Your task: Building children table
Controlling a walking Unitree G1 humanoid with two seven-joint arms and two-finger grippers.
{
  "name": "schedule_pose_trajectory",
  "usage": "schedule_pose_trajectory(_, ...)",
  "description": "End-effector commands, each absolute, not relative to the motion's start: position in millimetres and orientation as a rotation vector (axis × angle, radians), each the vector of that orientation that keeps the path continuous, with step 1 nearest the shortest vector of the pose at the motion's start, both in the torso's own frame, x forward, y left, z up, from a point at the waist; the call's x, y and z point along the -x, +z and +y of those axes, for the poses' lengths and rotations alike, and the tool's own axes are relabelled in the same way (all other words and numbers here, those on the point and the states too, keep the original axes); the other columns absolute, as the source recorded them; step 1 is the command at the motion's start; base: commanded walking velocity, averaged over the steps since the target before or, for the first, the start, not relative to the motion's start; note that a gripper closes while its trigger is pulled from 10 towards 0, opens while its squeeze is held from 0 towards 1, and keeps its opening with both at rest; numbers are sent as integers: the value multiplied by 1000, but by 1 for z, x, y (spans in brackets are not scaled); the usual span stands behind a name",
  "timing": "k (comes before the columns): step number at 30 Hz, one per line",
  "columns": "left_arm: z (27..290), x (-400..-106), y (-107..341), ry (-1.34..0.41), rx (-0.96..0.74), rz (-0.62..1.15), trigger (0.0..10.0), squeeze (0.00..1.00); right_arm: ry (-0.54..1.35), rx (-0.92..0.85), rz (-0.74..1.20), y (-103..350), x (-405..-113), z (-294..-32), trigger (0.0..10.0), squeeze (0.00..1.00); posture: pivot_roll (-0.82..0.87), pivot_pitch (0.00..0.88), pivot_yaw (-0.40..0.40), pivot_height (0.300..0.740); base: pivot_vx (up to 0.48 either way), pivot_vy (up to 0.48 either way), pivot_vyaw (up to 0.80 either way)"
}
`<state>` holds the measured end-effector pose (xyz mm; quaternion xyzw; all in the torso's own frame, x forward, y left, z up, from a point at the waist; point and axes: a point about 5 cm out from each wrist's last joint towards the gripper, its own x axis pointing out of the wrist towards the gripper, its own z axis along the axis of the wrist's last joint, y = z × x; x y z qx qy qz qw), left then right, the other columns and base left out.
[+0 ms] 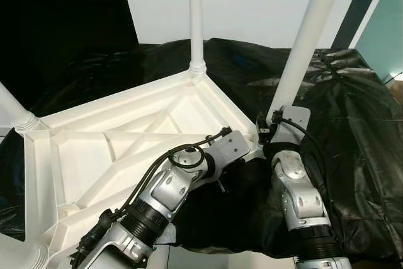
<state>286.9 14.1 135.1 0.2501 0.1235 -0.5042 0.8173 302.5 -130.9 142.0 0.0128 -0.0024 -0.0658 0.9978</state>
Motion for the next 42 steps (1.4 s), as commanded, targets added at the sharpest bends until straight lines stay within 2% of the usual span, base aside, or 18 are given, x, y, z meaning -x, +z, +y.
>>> schedule_pose_trajectory(1, 17, -289, 140, -1041, -546, 241, 10000, 0, -163, -72, 104, 121, -295, -134, 10000, 0, -71, 0, 16, 740, 0, 0, 0)
schedule_pose_trajectory(4, 16, -288, 140, -1044, -546, 243, 10000, 0, -213, -71, 81, 127, -293, -138, 10000, 0, -66, 0, 12, 740, 0, 0, 0)
schedule_pose_trajectory(11, 17, -288, 140, -1039, -544, 242, 10000, 0, -191, -98, -5, 141, -294, -136, 10000, 0, -64, 0, 4, 740, 0, 0, 0)
schedule_pose_trajectory(12, 17, -287, 140, -1039, -545, 242, 10000, 0, -178, -100, -25, 143, -293, -137, 10000, 953, -64, 0, 2, 740, 0, 0, 0)
schedule_pose_trajectory(13, 16, -286, 140, -1041, -542, 242, 10000, 0, -164, -103, -37, 144, -292, -137, 10000, 1000, -63, 0, 1, 740, 0, 0, 0)
schedule_pose_trajectory(18, 16, -285, 140, -1043, -536, 241, 10000, 0, -110, -101, -63, 146, -287, -140, 10000, 1000, -61, 0, 0, 740, 0, 0, 0)
schedule_pose_trajectory(22, 19, -288, 139, -1036, -549, 244, 10000, 0, 87, -128, -89, 144, -276, -159, 10000, 1000, -71, 0, 10, 740, 0, 0, 0)
schedule_pose_trajectory(25, 19, -289, 140, -1035, -549, 243, 10000, 0, 127, -123, -87, 143, -275, -171, 10000, 1000, -80, 0, 17, 740, 0, 0, 0)
schedule_pose_trajectory(26, 19, -289, 140, -1036, -549, 242, 10000, 0, 164, -111, -78, 143, -276, -179, 10000, 0, -82, 0, 19, 740, 0, 0, 0)
schedule_pose_trajectory(33, 17, -289, 140, -1041, -547, 242, 10000, 0, 313, 9, -75, 151, -289, -198, 10000, 0, -93, 0, 25, 740, 0, 0, 0)
schedule_pose_trajectory(35, 17, -290, 140, -1041, -548, 240, 10000, 0, 467, 78, -51, 156, -301, -196, 10000, 0, -93, 0, 26, 740, 0, 0, 0)
schedule_pose_trajectory(37, 17, -290, 140, -1041, -548, 240, 10000, 0, 467, 78, -51, 156, -301, -196, 10000, 0, -93, 0, 26, 740, 0, 0, 0)
schedule_pose_trajectory(39, 17, -292, 141, -1038, -550, 236, 10000, 0, 572, 119, -32, 158, -309, -192, 10000, 0, -90, 0, 23, 740, 0, 0, 0)
schedule_pose_trajectory(42, 17, -293, 142, -1034, -551, 233, 10000, 0, 616, 132, -12, 158, -313, -189, 10000, 0, -85, 0, 20, 740, 0, 0, 0)
